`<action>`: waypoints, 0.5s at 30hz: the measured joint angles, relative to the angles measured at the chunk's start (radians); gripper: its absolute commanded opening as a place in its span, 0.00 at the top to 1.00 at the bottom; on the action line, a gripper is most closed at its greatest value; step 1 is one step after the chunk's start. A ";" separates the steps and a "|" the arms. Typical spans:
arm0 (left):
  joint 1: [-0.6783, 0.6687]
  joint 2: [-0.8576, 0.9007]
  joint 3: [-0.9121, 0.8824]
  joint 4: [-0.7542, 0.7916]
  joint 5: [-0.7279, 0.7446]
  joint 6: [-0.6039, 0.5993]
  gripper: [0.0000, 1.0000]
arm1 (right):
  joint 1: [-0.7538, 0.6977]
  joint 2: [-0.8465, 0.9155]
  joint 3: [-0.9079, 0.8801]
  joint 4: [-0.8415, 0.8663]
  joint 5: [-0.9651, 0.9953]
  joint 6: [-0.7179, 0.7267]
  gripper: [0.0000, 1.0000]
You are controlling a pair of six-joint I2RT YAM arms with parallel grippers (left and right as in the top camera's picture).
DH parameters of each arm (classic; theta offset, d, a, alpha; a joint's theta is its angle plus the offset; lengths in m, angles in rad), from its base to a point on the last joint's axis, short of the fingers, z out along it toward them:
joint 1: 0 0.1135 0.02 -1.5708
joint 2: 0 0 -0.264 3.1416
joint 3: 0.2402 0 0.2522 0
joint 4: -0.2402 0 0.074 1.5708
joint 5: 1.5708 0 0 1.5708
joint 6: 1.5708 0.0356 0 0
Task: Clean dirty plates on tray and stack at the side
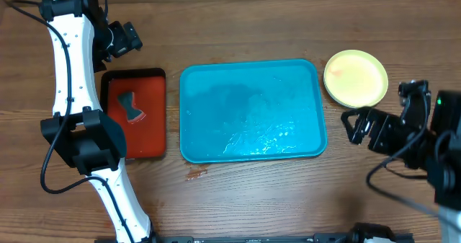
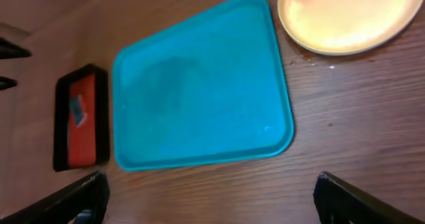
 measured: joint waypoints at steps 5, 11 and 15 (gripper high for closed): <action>0.000 0.000 0.000 0.000 0.000 0.000 0.00 | 0.004 -0.058 0.000 -0.011 0.001 0.018 0.00; 0.000 0.000 0.000 0.000 0.000 0.000 0.00 | 0.004 -0.053 -0.002 -0.096 0.004 0.020 0.00; 0.000 0.000 0.000 0.000 0.000 0.000 0.00 | 0.013 -0.058 -0.033 -0.069 0.004 0.027 0.00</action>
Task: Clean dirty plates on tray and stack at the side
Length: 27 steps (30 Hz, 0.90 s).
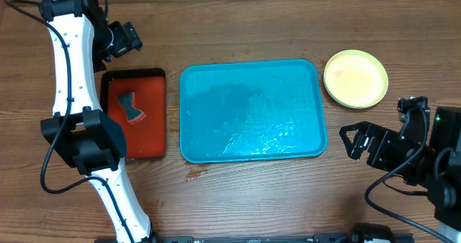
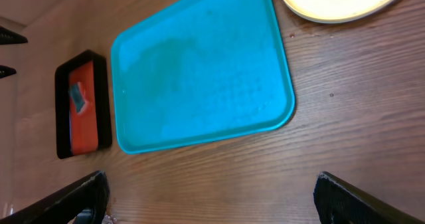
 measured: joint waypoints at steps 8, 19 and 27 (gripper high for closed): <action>0.000 0.000 0.000 0.000 0.001 0.000 0.00 | 0.011 -0.218 -0.302 0.386 0.009 0.012 0.00; 0.000 0.000 0.000 0.000 0.003 0.000 0.00 | 0.056 -0.813 -0.784 0.683 0.097 0.014 0.00; 0.000 0.000 0.000 0.000 0.003 0.000 0.00 | 0.113 -0.887 -0.942 0.937 0.213 0.014 0.00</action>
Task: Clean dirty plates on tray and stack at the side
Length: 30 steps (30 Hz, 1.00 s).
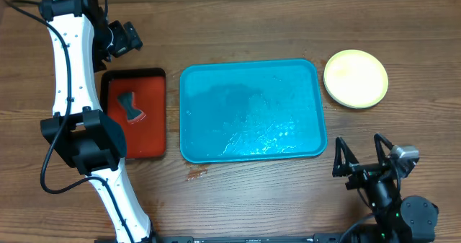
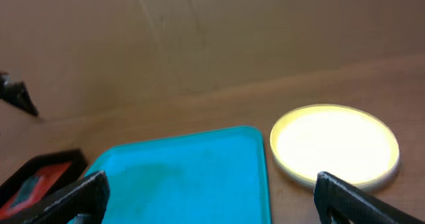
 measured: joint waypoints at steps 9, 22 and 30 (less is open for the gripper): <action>0.000 0.000 0.000 0.000 0.000 0.000 0.00 | 0.049 0.000 -0.169 0.230 0.129 -0.001 0.00; 0.000 0.000 0.000 0.000 0.000 0.000 0.00 | 0.048 -0.001 -0.296 0.357 0.151 -0.015 0.00; 0.000 0.000 0.000 0.000 0.000 0.000 0.00 | 0.048 -0.001 -0.296 0.355 0.151 -0.024 0.00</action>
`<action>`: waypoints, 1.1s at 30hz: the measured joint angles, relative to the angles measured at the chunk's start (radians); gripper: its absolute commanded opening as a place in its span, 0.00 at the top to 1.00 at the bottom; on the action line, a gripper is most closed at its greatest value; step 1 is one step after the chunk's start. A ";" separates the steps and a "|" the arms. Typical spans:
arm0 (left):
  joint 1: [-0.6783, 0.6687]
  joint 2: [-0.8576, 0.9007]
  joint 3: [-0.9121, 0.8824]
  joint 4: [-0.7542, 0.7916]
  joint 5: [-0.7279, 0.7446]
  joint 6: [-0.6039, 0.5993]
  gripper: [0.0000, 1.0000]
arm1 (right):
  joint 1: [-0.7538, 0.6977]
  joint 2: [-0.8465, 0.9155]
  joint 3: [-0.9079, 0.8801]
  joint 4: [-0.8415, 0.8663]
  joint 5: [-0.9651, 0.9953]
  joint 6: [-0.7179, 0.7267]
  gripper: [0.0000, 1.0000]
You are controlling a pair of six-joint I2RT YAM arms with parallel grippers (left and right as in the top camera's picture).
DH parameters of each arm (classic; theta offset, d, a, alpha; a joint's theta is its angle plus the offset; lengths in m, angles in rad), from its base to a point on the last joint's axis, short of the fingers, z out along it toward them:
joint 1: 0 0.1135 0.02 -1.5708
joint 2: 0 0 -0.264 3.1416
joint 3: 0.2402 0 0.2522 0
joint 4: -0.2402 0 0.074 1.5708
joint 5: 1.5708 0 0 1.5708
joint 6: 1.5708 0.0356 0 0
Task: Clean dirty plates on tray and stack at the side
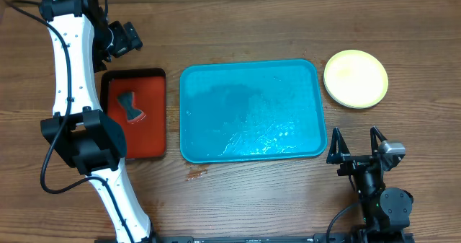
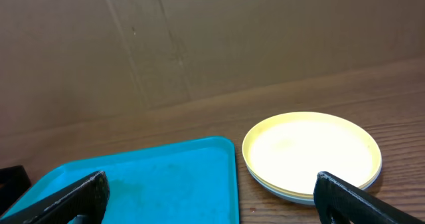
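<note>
The blue tray point(image 1: 252, 109) lies mid-table with a wet sheen and no plate on it; the right wrist view shows it too point(image 2: 146, 177). A yellow plate point(image 1: 356, 78) sits right of the tray's far corner, on top of another plate whose rim shows beneath it point(image 2: 312, 151). My right gripper point(image 1: 355, 148) stands open near the front edge, just right of the tray's near corner, facing the plates with nothing between its fingers point(image 2: 73, 197). My left gripper point(image 1: 127, 38) hovers at the far left, above the sponge tray, fingers apart and holding nothing.
A black-rimmed red tray point(image 1: 155, 113) holding a dark sponge point(image 1: 130, 106) lies left of the blue tray. The left arm's white links point(image 1: 72, 77) run down the table's left side. A brown wall stands behind the table.
My right gripper has shifted slightly left and back toward the base and levelled off; the plates now sit more central in its view. It stays open. The left arm has not moved.
My open right gripper was beside the stacked plates at the right, looking down on the tray. Then it was lower on the right side, then at the front edge looking forward. Now it rests there. Plates, tray and left arm stayed put.
</note>
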 measured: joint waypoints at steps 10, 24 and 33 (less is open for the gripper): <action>0.000 0.000 0.000 0.000 0.000 0.000 0.00 | 0.000 0.000 0.000 -0.001 0.000 0.001 0.00; 0.000 0.000 0.000 -0.003 0.000 0.000 0.00 | 0.000 0.000 0.000 0.000 0.000 0.000 0.00; -0.005 -0.105 -0.056 -0.016 -0.110 0.000 0.00 | 0.000 0.000 0.000 -0.001 0.000 0.000 0.00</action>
